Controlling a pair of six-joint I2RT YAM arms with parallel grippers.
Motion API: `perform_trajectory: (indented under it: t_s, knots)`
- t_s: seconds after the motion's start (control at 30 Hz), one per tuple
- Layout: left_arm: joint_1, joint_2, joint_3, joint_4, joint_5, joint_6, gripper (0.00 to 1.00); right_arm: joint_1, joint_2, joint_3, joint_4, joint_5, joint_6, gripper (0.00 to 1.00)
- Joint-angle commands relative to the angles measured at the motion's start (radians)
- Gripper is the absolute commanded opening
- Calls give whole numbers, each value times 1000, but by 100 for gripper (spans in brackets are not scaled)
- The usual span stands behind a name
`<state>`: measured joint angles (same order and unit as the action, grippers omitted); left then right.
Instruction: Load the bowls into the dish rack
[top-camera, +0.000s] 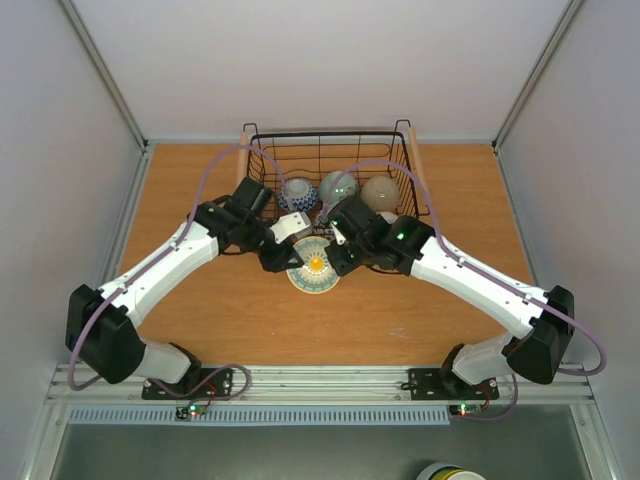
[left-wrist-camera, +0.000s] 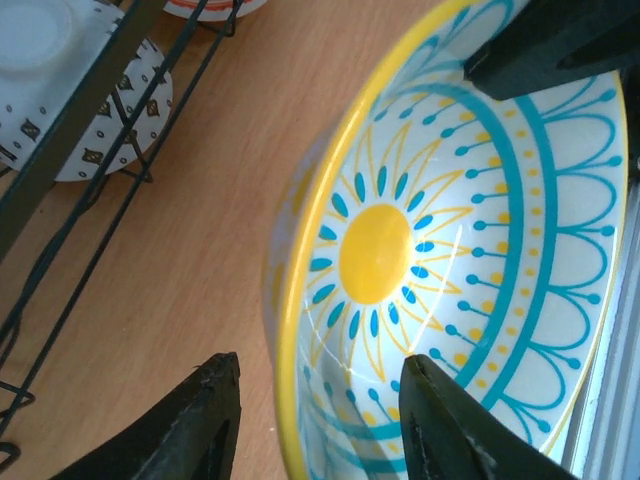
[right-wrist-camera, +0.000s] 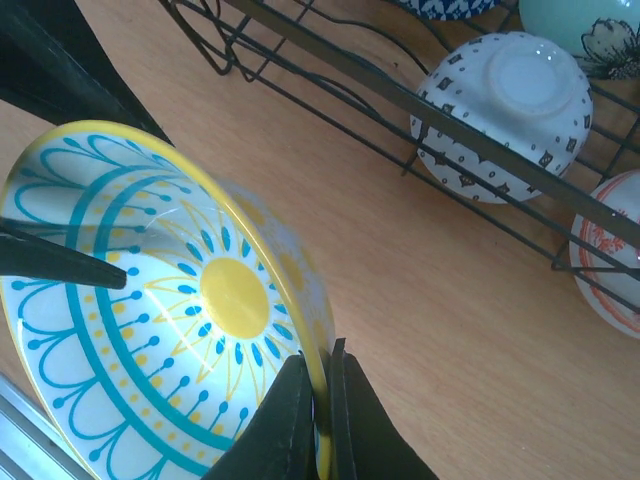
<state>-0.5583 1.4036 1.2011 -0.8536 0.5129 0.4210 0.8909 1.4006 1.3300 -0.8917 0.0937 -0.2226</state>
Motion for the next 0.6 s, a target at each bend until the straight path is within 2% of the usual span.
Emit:
perform_trajectory:
  t_s: [0.0,0.07,0.1,0.23,0.27,0.3,0.4,0.43,0.5,0.57]
  knots:
    - [-13,9,41,-18,-7,15,34,-4,-16,47,15,7,-21,1]
    - [-15,9,42,-19,-11,18,8,-4,-21,44,22,2,-22,1]
    - [-15,9,42,-20,-13,19,1,-4,-24,41,26,0,-23,1]
    - [-17,5,42,-28,0,28,0,-17,-43,21,42,-29,-14,2]
    - [-17,3,43,-28,2,28,1,-26,-51,13,47,-43,-9,6]
    - [-17,-3,41,-26,5,30,1,-37,-63,2,53,-62,-1,13]
    - [-15,-32,27,-9,10,32,1,-94,-125,-67,120,-191,23,50]
    - [-13,-44,19,2,15,31,0,-115,-153,-99,155,-249,29,59]
    - [-5,-63,8,1,57,45,0,-164,-213,-179,224,-377,40,71]
    - [11,-62,14,-24,123,68,1,-202,-260,-235,280,-496,49,77]
